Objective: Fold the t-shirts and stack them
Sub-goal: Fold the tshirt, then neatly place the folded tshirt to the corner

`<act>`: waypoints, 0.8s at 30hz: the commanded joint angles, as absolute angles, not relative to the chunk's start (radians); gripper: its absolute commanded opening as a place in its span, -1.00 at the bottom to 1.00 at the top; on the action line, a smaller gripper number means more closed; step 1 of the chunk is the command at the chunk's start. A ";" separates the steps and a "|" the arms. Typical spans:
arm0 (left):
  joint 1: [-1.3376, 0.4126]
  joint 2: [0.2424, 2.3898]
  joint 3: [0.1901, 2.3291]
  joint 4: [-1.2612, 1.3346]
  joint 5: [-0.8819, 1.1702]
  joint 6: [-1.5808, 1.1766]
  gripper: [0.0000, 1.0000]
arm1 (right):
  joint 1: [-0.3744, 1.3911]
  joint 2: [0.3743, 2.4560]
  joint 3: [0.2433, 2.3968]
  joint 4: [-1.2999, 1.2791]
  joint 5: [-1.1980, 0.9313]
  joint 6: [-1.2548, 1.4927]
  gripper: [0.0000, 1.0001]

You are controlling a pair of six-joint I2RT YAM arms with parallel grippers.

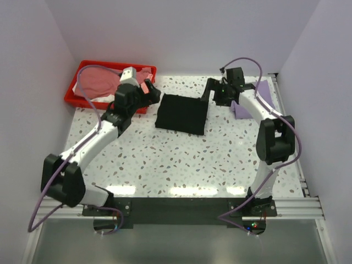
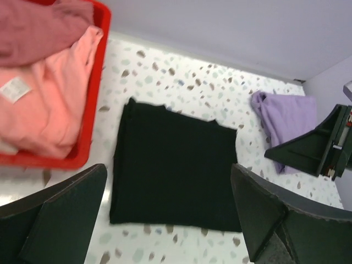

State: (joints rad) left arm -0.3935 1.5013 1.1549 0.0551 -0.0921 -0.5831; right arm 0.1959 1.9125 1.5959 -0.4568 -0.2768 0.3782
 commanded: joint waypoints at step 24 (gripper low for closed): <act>-0.403 0.815 0.518 -0.267 -0.258 -0.762 1.00 | 0.330 2.171 1.644 -0.503 -0.121 0.434 0.36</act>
State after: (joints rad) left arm -0.3977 0.8257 0.5209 -0.2653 -0.2398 -0.7460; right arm 0.2977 2.1418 1.6024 -0.4686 -0.1761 0.4320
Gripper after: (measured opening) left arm 0.997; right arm 0.704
